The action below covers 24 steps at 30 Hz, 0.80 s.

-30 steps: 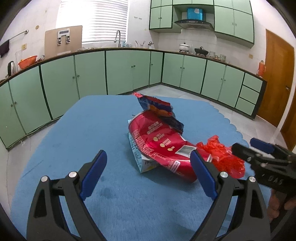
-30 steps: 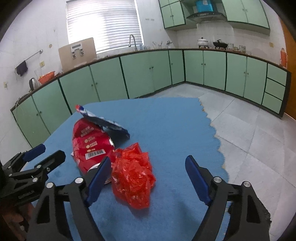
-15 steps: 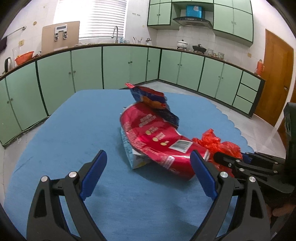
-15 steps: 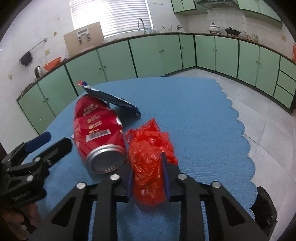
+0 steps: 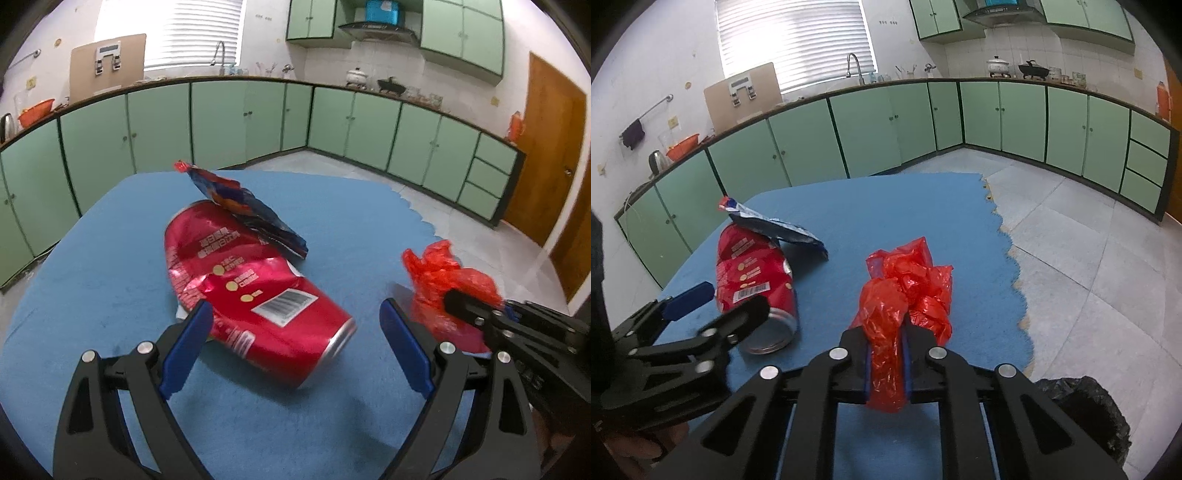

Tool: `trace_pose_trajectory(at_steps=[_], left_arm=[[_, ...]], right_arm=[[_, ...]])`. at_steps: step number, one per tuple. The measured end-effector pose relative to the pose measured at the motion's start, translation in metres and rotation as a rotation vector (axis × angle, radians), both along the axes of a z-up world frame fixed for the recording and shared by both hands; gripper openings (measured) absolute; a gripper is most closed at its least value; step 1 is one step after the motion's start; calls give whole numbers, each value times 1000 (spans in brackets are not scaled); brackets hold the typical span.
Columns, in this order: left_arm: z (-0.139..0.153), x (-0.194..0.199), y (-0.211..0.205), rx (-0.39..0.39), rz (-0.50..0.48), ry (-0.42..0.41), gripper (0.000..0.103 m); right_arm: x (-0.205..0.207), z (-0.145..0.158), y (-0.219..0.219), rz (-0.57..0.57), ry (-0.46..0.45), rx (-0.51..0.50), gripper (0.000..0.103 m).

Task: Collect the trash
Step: 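Grasp the crushed red can with the left tool while the right tool holds the red bag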

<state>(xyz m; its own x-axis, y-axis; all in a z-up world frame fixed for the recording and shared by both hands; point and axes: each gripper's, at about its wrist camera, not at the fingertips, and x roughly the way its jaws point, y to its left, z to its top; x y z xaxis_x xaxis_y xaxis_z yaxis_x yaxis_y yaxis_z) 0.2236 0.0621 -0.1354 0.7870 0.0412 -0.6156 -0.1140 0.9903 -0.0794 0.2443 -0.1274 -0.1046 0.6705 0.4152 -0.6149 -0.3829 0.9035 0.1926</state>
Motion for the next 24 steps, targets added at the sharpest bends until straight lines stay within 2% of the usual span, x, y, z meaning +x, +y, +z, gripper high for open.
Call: trace_pose_trajectory(at_steps=[8,16,19,24], left_arm=[[-3,18,0,41,109,42,90],[-9,5,30,-21,160,74,92],[-9,-3,44,-64,169,55,79],[-6,-13,58,-102,154,31,50]], right_arm=[[4,-5,-3,6,-1,22,12],[2,-11,-4,15,2,34,12],[4,-10,-6,19,-3,25,12],[2,-6,-3,29,-18,19,12]])
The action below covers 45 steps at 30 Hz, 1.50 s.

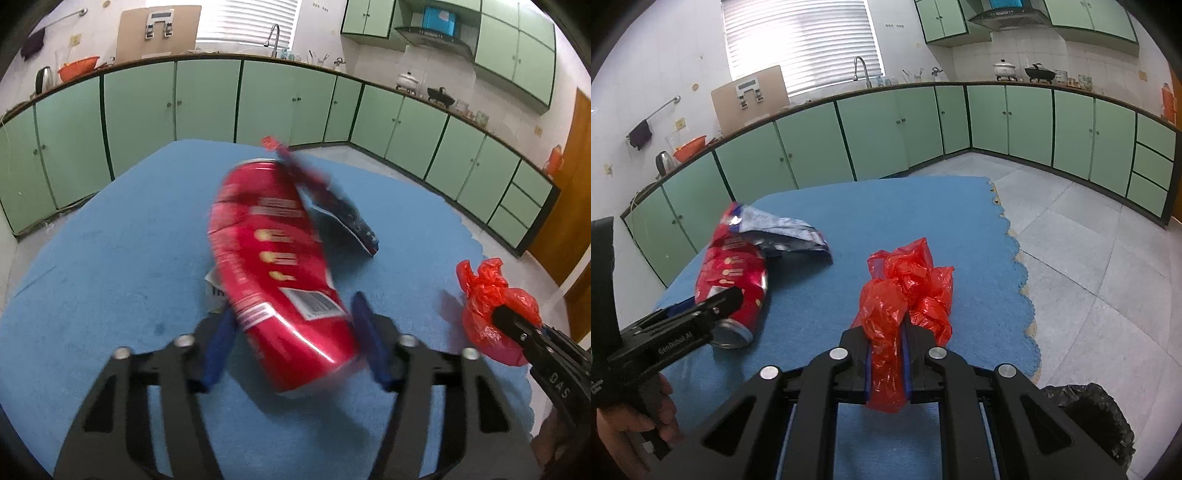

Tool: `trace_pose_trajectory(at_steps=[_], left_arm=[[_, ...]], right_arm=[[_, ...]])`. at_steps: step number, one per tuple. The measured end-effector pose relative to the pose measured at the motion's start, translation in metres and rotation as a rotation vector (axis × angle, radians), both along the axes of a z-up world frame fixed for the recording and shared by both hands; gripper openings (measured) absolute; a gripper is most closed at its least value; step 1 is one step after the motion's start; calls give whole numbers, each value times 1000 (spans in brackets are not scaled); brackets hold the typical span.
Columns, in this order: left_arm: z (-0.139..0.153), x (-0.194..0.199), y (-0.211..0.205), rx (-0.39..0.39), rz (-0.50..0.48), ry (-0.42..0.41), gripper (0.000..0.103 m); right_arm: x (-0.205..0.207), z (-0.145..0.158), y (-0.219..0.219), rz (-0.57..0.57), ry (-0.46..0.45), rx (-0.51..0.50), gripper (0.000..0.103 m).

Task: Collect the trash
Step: 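Grasp the crushed red can with the left tool while the right tool holds the red bag, then lift the red can with the left tool while the right tool holds the red bag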

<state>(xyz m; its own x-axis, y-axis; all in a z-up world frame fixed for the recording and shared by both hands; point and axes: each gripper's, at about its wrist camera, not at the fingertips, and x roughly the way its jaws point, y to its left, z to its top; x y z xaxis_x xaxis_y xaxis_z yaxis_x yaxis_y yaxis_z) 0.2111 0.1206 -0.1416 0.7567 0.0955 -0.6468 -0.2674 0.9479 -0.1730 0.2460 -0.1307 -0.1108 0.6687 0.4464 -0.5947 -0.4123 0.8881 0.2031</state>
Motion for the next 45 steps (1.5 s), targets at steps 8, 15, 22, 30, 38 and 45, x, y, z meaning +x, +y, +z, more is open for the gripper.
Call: trace_pose_trajectory(at_steps=[8,15,22,30,38,45], left_arm=[[3,-14,24,-33,-24,-1,44],[9,12,31,-40,-44,5,63],[6,22,27,-62,-71,0,21],[27,6,-15,82,-159,-59,12],[-7,24,-33,47,-218,8,26],[-2,25,-28,26,-201,-27,10]], right_arm=[[0,-1,0,3,0,-11,12],[5,-3,2,5,12,-15,12],[6,-3,1,10,10,-20,12],[9,-1,1,0,15,-19,12],[5,-2,1,-4,14,-23,12],[8,-5,0,-14,47,-14,12]])
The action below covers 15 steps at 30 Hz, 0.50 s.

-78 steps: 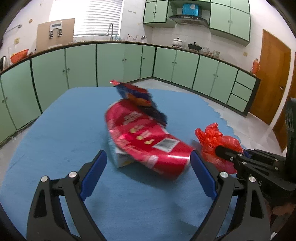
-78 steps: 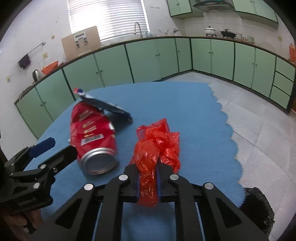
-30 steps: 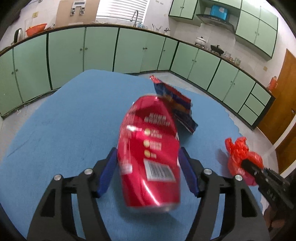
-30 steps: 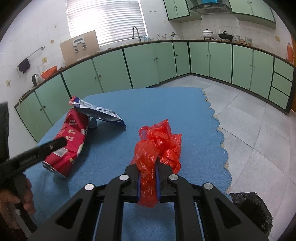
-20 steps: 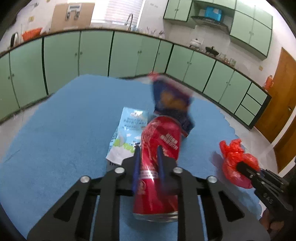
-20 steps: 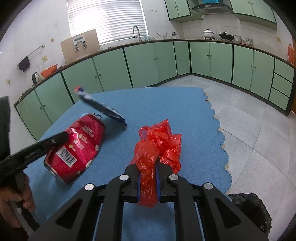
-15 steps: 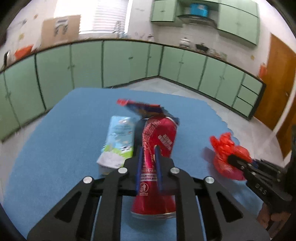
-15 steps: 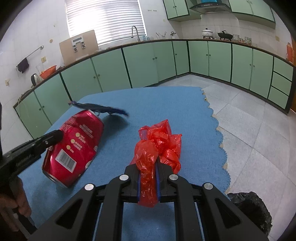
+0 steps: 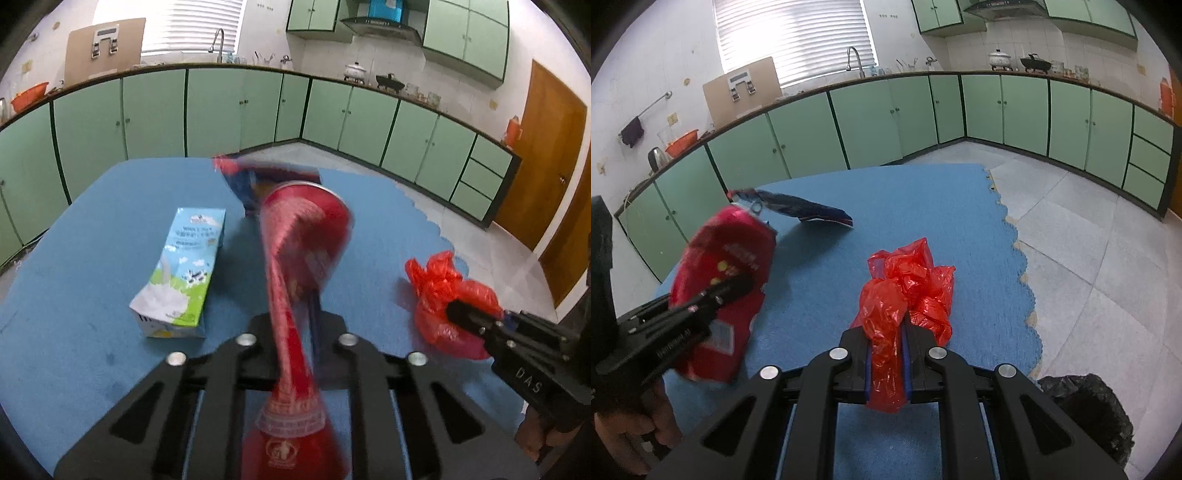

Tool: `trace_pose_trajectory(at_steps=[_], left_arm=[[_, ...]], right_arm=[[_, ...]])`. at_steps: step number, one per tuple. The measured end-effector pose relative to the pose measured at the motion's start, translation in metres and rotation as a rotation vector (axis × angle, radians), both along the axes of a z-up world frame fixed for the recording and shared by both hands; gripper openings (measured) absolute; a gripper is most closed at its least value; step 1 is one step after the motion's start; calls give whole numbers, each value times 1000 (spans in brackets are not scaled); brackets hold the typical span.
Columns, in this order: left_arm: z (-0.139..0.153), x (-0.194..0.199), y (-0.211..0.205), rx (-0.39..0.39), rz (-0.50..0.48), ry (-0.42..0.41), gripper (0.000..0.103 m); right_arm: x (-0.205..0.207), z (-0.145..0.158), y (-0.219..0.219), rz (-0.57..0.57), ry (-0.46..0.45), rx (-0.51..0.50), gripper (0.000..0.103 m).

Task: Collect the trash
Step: 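Lift the red can with the left tool while the right tool holds the red bag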

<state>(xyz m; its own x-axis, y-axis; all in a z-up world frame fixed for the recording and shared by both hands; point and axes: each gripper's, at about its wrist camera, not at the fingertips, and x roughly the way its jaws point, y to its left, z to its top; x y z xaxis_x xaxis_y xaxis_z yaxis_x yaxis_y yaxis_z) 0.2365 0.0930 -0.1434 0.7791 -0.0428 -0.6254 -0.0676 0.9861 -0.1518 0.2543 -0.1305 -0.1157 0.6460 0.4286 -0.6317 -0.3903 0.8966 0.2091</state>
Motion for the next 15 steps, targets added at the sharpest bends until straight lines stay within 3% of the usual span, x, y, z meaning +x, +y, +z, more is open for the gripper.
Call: trace_pose_trajectory(at_steps=[15], left_arm=[[33,-25,-15,-17,-71,-57,8]], right_arm=[[-28,47,-19,-10,-110,23,10]])
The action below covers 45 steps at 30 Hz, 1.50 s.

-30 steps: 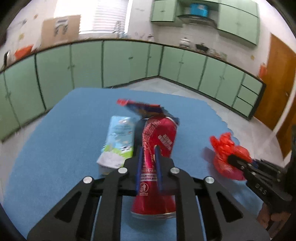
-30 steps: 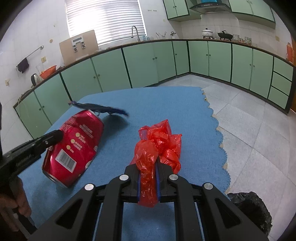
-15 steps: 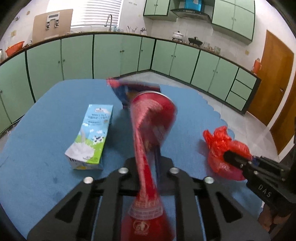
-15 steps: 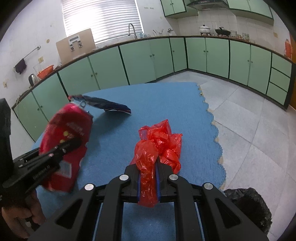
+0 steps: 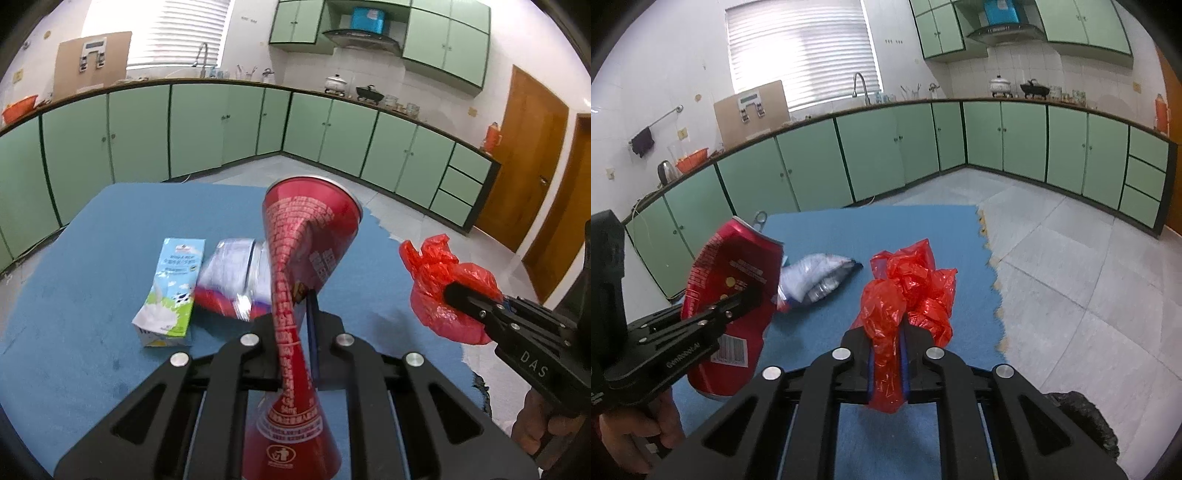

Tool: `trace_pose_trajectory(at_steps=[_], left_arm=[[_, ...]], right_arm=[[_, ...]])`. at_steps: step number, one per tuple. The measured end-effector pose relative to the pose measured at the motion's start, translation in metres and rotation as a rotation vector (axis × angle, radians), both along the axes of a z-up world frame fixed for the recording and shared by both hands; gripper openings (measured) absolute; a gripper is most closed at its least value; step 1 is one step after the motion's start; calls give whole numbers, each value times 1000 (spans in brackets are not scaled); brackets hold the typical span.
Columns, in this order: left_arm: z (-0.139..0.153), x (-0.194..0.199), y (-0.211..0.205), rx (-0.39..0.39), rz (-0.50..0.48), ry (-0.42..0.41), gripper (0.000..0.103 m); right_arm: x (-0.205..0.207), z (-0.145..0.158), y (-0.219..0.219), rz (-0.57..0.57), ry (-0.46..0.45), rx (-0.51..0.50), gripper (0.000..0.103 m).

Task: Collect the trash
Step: 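Lift the red can with the left tool while the right tool holds the red bag, then carry can and red bag over the black bin and open both tools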

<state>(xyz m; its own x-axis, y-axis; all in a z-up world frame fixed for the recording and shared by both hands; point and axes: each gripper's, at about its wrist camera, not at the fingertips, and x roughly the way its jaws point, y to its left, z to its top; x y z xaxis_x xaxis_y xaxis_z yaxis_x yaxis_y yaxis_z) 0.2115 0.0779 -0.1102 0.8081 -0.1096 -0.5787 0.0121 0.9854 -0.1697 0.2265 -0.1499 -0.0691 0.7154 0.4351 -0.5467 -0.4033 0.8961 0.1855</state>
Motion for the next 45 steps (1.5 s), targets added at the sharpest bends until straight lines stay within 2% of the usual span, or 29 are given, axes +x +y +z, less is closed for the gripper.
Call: trace_pose_trajectory(at_steps=[11,21,29,34,42,45], left_arm=[[19,-10,-56,-3,-117,-48,8],[22,-15,-119,-23,-266,-69,8],[13,-21,-186,-52,-414,-63,9],[-3,-19,-222,-57,-488,-46,9],[-27,-9,-260,-43,-549,0,9],[-33,-5,-265,-29,-550,24,13]], right_arm=[[-36,30,-50,-90,-52,20,10],[-65,43,-119,-249,-57,13,10],[-89,37,-177,-385,-45,-3,10],[-98,28,-204,-444,-25,1,9],[-104,8,-236,-504,19,13,10],[-106,1,-242,-510,33,16,13]])
